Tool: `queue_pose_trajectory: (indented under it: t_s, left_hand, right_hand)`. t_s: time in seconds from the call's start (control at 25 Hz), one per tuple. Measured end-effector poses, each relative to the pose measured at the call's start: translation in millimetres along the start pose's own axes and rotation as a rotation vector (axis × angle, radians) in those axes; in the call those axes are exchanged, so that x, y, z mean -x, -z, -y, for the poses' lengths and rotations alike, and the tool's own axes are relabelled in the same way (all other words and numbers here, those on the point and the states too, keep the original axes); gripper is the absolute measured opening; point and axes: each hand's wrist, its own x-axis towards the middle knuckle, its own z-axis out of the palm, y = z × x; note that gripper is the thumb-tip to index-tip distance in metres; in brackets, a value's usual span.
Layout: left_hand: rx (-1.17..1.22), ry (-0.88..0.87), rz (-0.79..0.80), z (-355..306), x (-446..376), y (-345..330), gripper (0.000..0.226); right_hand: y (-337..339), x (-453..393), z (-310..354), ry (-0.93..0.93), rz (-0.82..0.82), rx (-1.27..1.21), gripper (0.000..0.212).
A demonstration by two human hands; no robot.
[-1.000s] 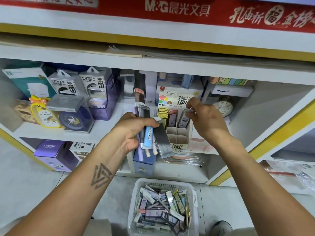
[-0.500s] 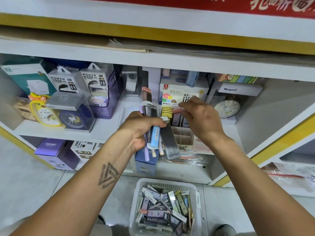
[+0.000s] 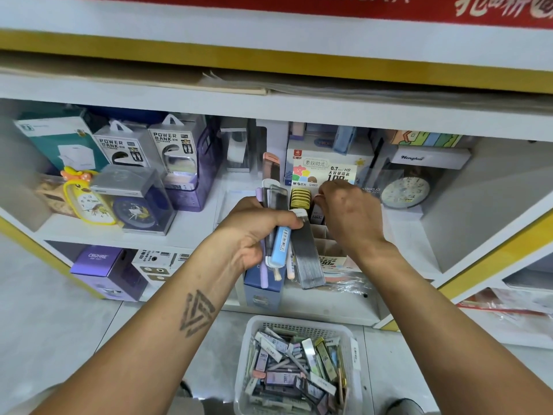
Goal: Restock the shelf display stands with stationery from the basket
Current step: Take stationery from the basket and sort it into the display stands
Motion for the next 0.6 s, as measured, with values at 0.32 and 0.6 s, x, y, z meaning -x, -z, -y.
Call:
queue_pose_trajectory:
  t_s: [0.32, 0.6]
  left_hand:
    - [0.007, -0.012, 0.008, 0.5, 2.8, -1.3, 0.032]
    - [0.055, -0.055, 0.046, 1.3, -1.1, -9.3, 0.026]
  right_hand:
    - [2.6, 2.2, -1.9, -0.12, 0.006, -0.283, 0.012]
    - [34.8, 13.4, -3.7, -0.311, 0.548, -1.396, 0.018]
